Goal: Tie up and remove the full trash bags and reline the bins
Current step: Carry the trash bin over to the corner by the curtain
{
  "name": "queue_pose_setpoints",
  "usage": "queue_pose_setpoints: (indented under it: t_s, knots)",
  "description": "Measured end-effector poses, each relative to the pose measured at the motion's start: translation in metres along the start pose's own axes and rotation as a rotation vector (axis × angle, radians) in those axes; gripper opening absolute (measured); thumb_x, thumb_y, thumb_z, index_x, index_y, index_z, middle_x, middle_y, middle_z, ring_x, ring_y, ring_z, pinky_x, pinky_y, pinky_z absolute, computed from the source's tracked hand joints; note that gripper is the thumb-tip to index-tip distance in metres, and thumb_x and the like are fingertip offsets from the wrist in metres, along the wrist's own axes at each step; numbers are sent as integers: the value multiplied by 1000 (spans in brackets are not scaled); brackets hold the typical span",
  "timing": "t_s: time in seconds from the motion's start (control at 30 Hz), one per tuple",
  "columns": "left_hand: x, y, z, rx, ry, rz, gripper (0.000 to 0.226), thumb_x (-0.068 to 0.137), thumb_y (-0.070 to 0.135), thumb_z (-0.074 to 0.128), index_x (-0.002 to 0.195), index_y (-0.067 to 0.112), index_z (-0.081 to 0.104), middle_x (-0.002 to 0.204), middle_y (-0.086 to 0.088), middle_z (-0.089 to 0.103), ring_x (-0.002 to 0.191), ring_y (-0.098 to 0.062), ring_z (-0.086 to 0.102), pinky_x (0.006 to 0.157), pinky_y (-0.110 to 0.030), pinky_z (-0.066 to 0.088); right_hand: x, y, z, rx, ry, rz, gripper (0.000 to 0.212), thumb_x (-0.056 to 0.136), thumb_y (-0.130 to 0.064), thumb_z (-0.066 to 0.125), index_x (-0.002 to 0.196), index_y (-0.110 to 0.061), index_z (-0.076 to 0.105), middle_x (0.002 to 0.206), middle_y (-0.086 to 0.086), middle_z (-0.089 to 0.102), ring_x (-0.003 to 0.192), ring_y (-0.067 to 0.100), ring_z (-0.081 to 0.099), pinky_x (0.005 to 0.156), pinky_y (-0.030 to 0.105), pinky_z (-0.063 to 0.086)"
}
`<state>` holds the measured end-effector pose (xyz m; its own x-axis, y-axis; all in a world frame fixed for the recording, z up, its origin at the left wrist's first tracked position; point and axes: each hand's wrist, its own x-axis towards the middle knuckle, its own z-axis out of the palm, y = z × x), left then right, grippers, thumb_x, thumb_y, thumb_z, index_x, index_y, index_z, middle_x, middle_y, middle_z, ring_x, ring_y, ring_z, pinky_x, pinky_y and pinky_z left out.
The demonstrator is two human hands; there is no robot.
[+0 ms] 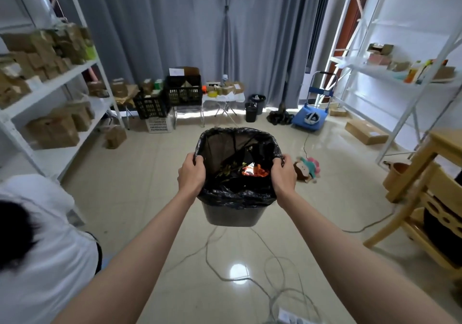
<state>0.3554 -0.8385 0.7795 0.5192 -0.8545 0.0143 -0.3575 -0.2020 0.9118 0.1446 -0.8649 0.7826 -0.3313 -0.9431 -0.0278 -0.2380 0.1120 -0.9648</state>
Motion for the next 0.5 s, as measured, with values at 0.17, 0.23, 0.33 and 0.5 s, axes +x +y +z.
queue_pose_setpoints:
  t_s: [0.17,0.23,0.33,0.5]
  knots:
    - [88,12,18,25,-26,4,30,97,37,33,107,21,55,102,-3,60,98,-27,54,85,-42,43,66,-17,50,7,20,12,20,97,-28,39,111,-21,52,96,-1,57,93,19,52,80,36,39]
    - [118,15,27,45,-23,11,28,98,34,33,109,20,54,101,-2,56,96,-26,49,82,-37,37,93,-22,66,-1,28,14,23,97,-28,39,113,-20,53,103,3,58,92,20,52,79,35,37]
    - [176,20,52,57,-33,3,27,99,33,33,109,20,53,102,-2,55,98,-26,47,83,-37,35,150,-23,98,-17,35,32,24,97,-30,39,116,-22,53,108,4,58,95,21,52,80,35,38]
    - [291,26,104,42,-42,-15,26,97,36,32,103,22,53,103,-5,58,100,-30,52,84,-41,40,267,-29,156,-6,10,25,26,97,-31,37,118,-23,52,113,5,60,99,21,56,83,38,43]
